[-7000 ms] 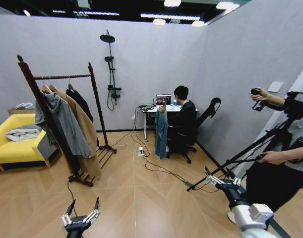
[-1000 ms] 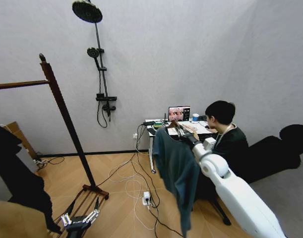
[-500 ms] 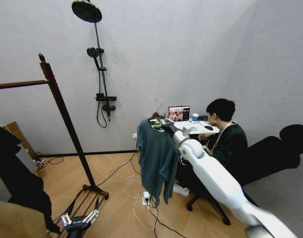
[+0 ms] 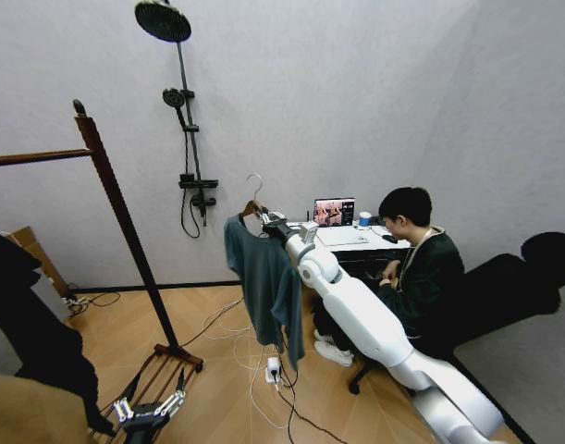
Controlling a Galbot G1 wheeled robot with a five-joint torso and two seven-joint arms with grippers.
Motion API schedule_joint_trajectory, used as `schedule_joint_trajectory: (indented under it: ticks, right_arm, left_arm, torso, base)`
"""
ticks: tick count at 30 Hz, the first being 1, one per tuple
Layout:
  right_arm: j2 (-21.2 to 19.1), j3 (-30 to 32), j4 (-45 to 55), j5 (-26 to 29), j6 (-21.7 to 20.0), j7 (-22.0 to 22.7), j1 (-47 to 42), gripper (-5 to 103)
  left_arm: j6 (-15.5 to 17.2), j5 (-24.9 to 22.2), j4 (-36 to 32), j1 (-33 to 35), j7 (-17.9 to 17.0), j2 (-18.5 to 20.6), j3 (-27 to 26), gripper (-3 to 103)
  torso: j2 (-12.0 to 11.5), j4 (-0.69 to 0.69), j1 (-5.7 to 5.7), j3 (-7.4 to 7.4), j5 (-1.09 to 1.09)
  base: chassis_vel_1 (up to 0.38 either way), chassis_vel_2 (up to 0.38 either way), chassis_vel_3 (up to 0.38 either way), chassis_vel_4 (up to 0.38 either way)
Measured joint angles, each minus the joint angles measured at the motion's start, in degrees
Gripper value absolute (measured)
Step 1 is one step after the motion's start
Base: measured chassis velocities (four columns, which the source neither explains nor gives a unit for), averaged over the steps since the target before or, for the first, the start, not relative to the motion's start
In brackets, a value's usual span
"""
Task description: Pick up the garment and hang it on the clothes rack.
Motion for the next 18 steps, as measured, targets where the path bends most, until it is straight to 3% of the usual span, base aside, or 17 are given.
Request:
schedule_joint_trajectory:
  ticks: [18]
  right_arm:
    - [-0.43, -0.01, -0.42, -1.81, 0.31, -1.60, -0.13, 9]
  left_arm:
    - [0.00, 0.00, 0.00, 0.00, 0.00, 0.00, 0.00, 100]
  torso:
    - [0.00, -0.01, 0.00, 0.00, 0.01]
  base:
    - [0.008, 0.010, 0.008, 0.009]
